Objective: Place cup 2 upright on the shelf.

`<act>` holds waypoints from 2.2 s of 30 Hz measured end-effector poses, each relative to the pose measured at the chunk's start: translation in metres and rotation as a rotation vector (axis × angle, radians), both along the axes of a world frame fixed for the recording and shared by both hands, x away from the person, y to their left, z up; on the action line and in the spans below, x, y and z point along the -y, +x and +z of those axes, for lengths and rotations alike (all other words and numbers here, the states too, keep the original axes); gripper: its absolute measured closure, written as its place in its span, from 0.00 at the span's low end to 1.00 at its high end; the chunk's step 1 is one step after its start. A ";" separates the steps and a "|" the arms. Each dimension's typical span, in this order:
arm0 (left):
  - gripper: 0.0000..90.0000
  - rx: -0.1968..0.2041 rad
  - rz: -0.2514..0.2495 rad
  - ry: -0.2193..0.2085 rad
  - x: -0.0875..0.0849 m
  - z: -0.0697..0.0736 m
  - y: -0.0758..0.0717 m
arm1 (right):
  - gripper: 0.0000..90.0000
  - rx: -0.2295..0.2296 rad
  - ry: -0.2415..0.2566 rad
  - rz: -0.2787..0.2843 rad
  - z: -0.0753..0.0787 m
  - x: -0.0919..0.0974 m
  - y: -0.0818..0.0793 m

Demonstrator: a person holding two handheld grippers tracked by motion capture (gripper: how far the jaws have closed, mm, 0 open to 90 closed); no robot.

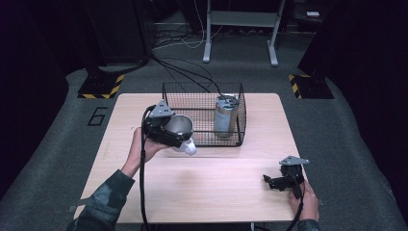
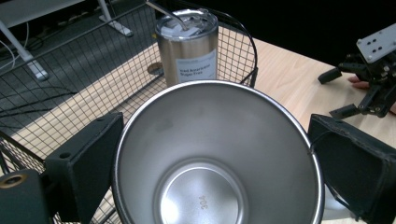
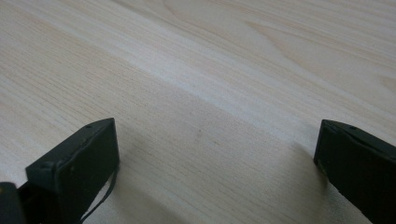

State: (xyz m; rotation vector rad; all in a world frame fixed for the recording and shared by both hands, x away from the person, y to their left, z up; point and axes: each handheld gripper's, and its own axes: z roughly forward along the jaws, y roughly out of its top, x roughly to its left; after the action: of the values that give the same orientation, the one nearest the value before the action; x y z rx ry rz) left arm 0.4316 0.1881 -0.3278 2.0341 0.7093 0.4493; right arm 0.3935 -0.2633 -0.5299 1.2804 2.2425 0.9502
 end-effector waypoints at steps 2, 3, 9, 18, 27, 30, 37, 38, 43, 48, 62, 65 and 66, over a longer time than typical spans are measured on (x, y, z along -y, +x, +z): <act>0.07 0.003 -0.001 0.000 0.000 0.002 0.002 | 0.00 -0.003 0.001 -0.004 0.000 0.000 0.000; 0.07 0.004 -0.001 0.002 0.001 0.003 0.003 | 0.00 -0.002 0.002 -0.003 0.000 0.000 0.000; 0.07 0.009 -0.001 0.001 0.003 0.009 0.009 | 0.00 -0.002 0.001 -0.002 0.000 0.000 0.000; 0.07 0.008 0.012 -0.006 0.004 0.015 0.020 | 0.00 -0.002 0.001 -0.001 0.000 0.000 0.000; 0.07 0.012 0.008 -0.001 0.010 0.022 0.029 | 0.00 -0.001 0.001 -0.001 0.000 0.000 0.000; 0.07 0.014 0.014 -0.007 0.012 0.024 0.033 | 0.00 -0.003 0.003 -0.004 0.000 0.000 0.000; 0.07 0.018 0.025 -0.010 0.017 0.029 0.044 | 0.00 -0.003 0.003 -0.003 0.000 0.000 0.000; 0.07 0.015 0.026 -0.010 0.018 0.029 0.046 | 0.00 -0.003 0.003 -0.003 0.000 0.000 0.000; 0.07 0.010 0.040 -0.007 0.020 0.031 0.057 | 0.00 -0.002 0.002 -0.002 0.000 0.000 0.000; 0.07 0.007 0.052 -0.002 0.022 0.032 0.065 | 0.00 -0.003 0.003 -0.003 0.000 0.000 0.000; 0.07 -0.015 0.111 0.000 0.022 0.027 0.093 | 0.00 0.000 0.000 0.003 0.000 0.000 0.000; 0.07 -0.030 0.132 -0.004 0.020 0.024 0.103 | 0.00 -0.002 0.002 0.000 0.000 0.000 0.000; 0.07 -0.036 0.142 -0.009 0.020 0.023 0.105 | 0.00 -0.001 0.001 0.002 0.000 0.000 0.000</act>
State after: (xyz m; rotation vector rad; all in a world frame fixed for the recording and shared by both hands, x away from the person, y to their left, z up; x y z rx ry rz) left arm 0.5369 0.1683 -0.3053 1.9954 0.8798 0.4905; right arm 0.3935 -0.2634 -0.5299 1.2797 2.2445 0.9516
